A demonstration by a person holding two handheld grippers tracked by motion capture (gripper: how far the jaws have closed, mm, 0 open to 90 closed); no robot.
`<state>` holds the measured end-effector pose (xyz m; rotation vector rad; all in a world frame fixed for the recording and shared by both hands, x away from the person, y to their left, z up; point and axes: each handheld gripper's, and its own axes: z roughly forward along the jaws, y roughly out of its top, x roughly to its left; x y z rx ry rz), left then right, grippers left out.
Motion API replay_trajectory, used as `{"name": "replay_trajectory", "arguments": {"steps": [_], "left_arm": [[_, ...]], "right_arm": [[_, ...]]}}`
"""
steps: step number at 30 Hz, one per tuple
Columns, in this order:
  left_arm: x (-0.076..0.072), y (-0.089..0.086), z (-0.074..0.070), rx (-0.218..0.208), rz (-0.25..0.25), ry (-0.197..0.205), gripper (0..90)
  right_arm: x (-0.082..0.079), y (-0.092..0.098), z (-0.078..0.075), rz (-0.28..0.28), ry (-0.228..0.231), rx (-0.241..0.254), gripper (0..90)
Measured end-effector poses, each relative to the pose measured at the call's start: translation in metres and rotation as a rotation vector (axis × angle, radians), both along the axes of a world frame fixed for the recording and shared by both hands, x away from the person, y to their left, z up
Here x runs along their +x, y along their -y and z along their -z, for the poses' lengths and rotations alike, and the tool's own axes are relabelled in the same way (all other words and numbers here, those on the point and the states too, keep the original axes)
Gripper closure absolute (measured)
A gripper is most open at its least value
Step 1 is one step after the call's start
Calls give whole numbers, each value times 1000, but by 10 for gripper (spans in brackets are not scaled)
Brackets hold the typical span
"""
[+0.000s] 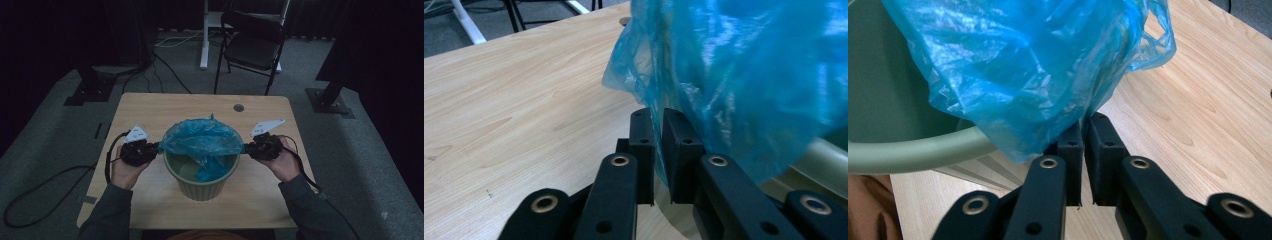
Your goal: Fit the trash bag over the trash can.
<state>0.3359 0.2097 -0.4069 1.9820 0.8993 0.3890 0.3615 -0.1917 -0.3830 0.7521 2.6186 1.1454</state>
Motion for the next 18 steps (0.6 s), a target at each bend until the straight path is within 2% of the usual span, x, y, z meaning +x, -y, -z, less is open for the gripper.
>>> {"name": "replay_trajectory", "arguments": {"steps": [2, 4, 9, 13, 18], "left_arm": [[-2, -2, -1, 2, -4, 10, 779], [-4, -6, -2, -18, -1, 15, 738], [-8, -18, -6, -47, -7, 31, 691], [-11, -23, -10, -50, -6, 47, 666], [-14, -28, -13, -73, 22, 64, 631]], "right_arm": [[0, 2, -1, 0, 6, 7, 822], [-1, 6, -1, -2, 14, 21, 798], [-3, 13, -4, -3, 24, 48, 766], [-6, 17, -8, -16, 36, 67, 745], [-8, 22, -12, -30, 46, 94, 737]]}}
